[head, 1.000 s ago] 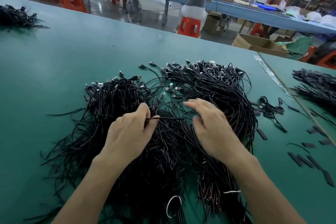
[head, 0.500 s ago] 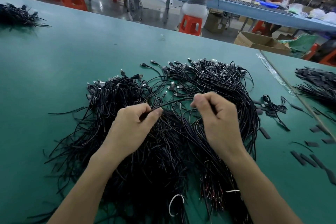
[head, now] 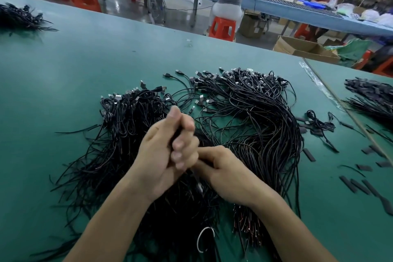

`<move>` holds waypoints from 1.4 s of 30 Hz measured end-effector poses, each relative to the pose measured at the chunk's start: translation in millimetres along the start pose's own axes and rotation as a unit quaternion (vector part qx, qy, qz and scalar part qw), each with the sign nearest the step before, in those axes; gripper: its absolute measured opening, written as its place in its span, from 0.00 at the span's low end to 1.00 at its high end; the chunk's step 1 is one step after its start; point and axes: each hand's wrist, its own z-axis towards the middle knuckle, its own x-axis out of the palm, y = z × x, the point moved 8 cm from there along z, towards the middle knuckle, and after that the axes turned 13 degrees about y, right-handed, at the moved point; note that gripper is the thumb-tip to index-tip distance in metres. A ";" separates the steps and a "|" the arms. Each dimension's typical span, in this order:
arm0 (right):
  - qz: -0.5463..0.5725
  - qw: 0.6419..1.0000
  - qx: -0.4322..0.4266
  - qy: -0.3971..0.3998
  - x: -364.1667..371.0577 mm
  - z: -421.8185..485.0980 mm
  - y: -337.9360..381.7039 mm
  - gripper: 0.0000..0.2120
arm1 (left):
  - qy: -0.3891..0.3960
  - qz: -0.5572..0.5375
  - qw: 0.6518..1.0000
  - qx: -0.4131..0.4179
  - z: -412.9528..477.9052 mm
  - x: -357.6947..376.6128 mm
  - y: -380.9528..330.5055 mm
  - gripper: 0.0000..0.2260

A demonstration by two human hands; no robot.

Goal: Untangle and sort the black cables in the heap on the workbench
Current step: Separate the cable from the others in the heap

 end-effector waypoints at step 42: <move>-0.072 0.985 -0.070 -0.142 -67.8 -33.3 43.3 0.06 | -0.003 0.426 0.889 -0.165 -3.8 -16.3 21.6 0.34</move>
